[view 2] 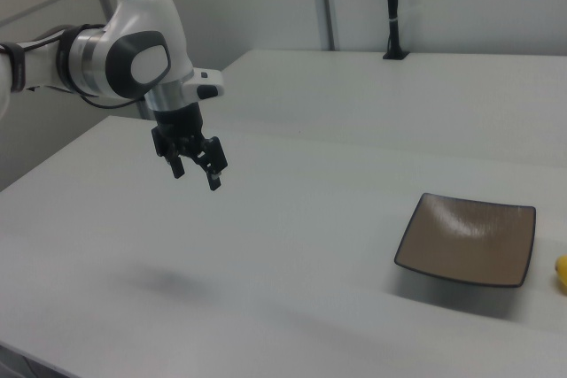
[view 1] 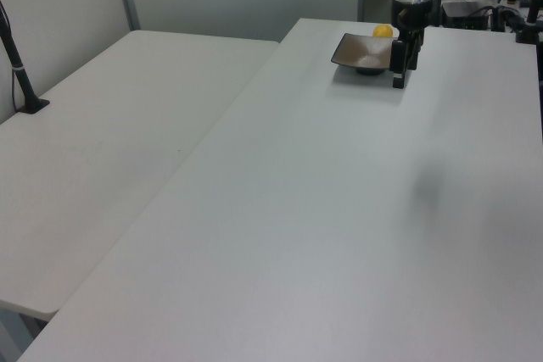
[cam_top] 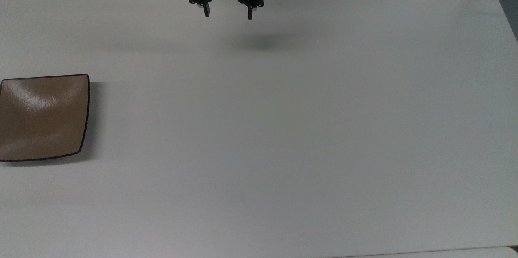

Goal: Put potatoes on a ceramic plate
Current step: 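Move the open gripper toward the yellow potato beside the brown plate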

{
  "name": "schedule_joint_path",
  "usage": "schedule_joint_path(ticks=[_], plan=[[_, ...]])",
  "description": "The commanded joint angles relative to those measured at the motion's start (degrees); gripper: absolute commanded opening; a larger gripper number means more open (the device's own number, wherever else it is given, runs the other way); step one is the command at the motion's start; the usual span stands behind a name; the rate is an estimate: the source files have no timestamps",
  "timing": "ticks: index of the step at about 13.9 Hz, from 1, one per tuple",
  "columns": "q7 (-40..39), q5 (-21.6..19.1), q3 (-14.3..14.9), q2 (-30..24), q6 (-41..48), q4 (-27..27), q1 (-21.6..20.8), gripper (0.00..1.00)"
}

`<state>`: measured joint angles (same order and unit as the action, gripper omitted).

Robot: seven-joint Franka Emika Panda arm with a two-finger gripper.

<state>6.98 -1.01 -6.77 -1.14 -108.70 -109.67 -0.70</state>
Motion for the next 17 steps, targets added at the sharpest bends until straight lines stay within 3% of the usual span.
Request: schedule_joint_path(ticks=[1, 13, 17], plan=[[-0.2, 0.1, 0.2, 0.0, -0.8, 0.3, 1.2, 1.00], [0.1, 0.5, 0.2, -0.3, -2.9, 0.5, 2.2, 1.00], [5.8, 0.8, 1.7, 0.3, -3.8, 2.5, 4.0, 1.00]])
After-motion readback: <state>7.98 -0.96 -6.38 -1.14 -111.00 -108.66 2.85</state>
